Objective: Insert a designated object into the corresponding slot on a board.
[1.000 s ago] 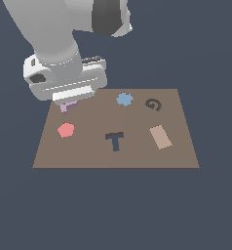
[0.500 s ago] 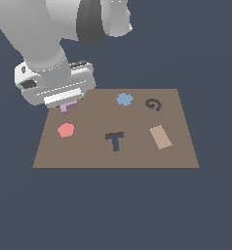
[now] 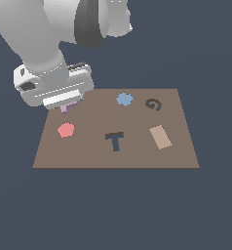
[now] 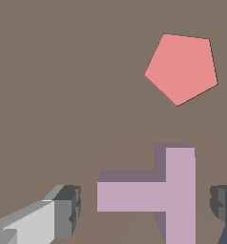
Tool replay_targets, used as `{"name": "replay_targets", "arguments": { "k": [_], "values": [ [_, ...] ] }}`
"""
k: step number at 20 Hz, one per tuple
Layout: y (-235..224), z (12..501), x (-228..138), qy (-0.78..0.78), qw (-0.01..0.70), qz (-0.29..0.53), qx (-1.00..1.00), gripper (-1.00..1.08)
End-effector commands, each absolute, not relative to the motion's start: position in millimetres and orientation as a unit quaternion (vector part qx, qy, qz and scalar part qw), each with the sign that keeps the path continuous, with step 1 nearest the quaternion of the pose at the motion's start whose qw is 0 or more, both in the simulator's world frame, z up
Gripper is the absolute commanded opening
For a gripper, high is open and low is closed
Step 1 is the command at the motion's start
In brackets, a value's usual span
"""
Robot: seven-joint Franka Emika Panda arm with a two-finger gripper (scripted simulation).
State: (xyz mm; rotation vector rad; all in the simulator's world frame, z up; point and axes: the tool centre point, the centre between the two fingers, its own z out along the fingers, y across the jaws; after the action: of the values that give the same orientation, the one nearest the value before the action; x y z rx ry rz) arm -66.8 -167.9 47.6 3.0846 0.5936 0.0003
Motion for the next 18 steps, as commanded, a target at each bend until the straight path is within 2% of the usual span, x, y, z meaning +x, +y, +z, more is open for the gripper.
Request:
{"name": "replay_targets", "arguments": {
  "k": [1, 7, 8, 18],
  "values": [
    [-168, 42, -67, 0.189, 0.0, 0.0, 0.982, 1.0],
    [-168, 30, -67, 0.19, 0.0, 0.0, 0.982, 1.0],
    [-168, 30, -67, 0.19, 0.0, 0.0, 0.982, -1.0],
    [-169, 31, -67, 0.19, 0.0, 0.0, 0.982, -1.0]
  ]
}}
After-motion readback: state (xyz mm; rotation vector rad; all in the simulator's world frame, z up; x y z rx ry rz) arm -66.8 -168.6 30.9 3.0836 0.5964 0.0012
